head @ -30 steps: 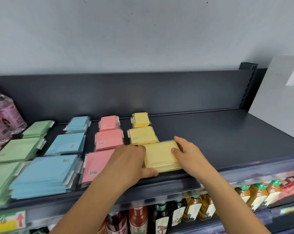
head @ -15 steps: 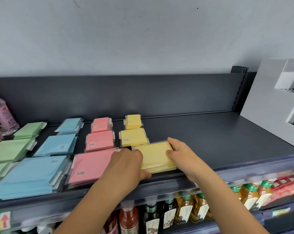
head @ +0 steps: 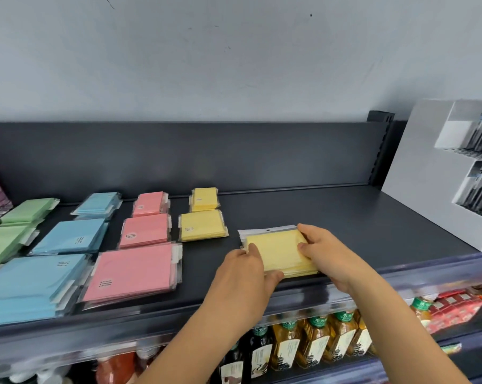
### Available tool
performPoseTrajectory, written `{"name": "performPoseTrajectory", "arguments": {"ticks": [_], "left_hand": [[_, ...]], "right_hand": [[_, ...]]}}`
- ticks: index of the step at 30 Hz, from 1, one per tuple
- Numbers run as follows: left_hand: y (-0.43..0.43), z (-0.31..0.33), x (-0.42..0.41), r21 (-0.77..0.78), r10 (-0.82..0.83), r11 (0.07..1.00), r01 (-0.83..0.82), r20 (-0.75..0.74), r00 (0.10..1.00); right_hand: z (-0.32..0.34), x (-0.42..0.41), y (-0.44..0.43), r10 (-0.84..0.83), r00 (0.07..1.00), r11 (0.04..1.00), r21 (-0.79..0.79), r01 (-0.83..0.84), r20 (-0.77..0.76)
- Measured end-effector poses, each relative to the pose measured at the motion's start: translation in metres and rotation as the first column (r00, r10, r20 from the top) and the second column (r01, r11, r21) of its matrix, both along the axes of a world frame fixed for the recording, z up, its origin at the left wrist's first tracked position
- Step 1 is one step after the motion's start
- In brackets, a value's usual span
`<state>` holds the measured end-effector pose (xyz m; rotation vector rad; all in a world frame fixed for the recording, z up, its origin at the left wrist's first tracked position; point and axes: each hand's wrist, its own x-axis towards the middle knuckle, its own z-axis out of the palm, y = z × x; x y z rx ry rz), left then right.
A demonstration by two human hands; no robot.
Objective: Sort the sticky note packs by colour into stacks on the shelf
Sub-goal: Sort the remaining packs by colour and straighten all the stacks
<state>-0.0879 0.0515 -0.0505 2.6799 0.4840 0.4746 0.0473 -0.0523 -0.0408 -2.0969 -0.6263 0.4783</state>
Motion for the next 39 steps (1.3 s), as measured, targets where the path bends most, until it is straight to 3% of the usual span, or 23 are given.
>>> {"name": "performPoseTrajectory", "arguments": {"ticks": [6,14,17,19,21,23,25,27,31,39], "left_hand": [[-0.003,-0.015,-0.002,0.053,0.0,0.999,0.003,-0.049,0.999],[0.007,-0.008,-0.004,0.086,0.015,0.996,-0.009,-0.064,0.998],[0.027,0.014,-0.015,0.161,0.039,0.987,-0.029,-0.06,0.997],[0.052,0.031,-0.018,0.101,0.09,0.991,-0.085,-0.049,0.995],[0.082,0.045,-0.013,-0.094,0.117,0.988,-0.126,-0.095,0.989],[0.109,0.054,-0.005,-0.352,0.15,0.92,-0.17,-0.081,0.985],[0.128,0.055,0.005,-0.562,0.23,0.796,-0.226,-0.064,0.971],[0.138,0.05,0.013,-0.658,0.282,0.709,-0.254,-0.067,0.957],[0.141,0.041,0.023,-0.686,0.328,0.662,-0.301,-0.096,0.94],[0.13,0.03,0.039,-0.547,0.316,0.756,-0.358,-0.173,0.933]], "right_hand": [[-0.006,0.0,0.001,0.004,0.998,1.0,0.004,-0.004,0.058],[0.0,0.0,-0.001,-0.016,1.0,0.999,-0.033,0.016,-0.002],[0.012,0.002,0.001,-0.028,0.996,0.995,-0.097,0.036,0.086],[0.025,0.001,0.012,-0.035,0.977,0.995,-0.085,0.054,0.21],[0.037,-0.001,0.033,0.007,0.972,0.999,-0.034,0.001,0.234],[0.046,-0.006,0.059,0.074,0.992,0.997,0.006,-0.075,0.105],[0.047,-0.008,0.085,0.095,0.994,0.995,0.017,-0.095,-0.05],[0.047,-0.011,0.107,0.069,0.989,0.997,-0.009,-0.071,-0.131],[0.036,-0.012,0.13,0.044,0.987,0.995,-0.081,-0.057,-0.153],[0.03,0.008,0.134,0.095,0.995,0.983,-0.157,-0.094,-0.007]]}}
